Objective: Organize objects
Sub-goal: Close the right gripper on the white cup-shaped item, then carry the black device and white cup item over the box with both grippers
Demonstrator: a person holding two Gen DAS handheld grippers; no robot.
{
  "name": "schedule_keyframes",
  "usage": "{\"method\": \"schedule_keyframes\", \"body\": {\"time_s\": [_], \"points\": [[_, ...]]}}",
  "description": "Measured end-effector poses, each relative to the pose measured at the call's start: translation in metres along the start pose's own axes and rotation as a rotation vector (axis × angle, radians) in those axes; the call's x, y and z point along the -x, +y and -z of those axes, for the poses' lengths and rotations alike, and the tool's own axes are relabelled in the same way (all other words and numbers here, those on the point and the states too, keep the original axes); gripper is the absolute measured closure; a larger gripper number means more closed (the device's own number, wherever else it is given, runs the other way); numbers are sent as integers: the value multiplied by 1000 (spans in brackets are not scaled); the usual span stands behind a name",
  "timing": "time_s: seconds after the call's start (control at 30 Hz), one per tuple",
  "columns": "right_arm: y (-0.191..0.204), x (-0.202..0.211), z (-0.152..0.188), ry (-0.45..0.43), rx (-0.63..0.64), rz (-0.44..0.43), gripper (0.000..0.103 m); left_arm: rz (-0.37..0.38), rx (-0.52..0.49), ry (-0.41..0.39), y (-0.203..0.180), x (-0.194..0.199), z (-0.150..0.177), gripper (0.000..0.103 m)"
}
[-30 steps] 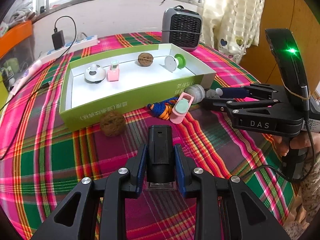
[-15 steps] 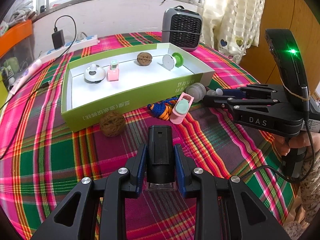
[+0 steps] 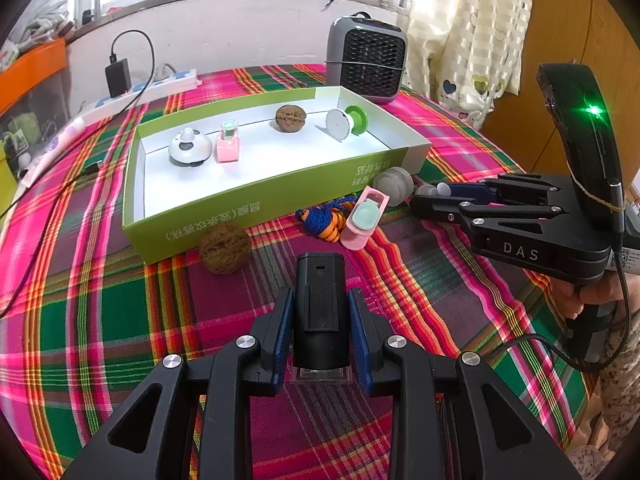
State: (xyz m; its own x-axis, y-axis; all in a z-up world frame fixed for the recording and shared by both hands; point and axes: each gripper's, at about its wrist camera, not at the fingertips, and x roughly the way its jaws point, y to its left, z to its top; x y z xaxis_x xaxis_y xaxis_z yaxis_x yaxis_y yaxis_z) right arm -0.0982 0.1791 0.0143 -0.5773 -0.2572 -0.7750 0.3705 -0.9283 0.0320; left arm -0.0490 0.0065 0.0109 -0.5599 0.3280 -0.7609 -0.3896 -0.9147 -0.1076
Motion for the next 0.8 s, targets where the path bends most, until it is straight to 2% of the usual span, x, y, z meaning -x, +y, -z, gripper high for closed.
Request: {"method": "schedule_keyframes", "body": {"time_s": [0.8], "points": [[1, 10, 8, -17, -44, -16, 77, -23, 6, -3, 0, -1, -1, 78]]}}
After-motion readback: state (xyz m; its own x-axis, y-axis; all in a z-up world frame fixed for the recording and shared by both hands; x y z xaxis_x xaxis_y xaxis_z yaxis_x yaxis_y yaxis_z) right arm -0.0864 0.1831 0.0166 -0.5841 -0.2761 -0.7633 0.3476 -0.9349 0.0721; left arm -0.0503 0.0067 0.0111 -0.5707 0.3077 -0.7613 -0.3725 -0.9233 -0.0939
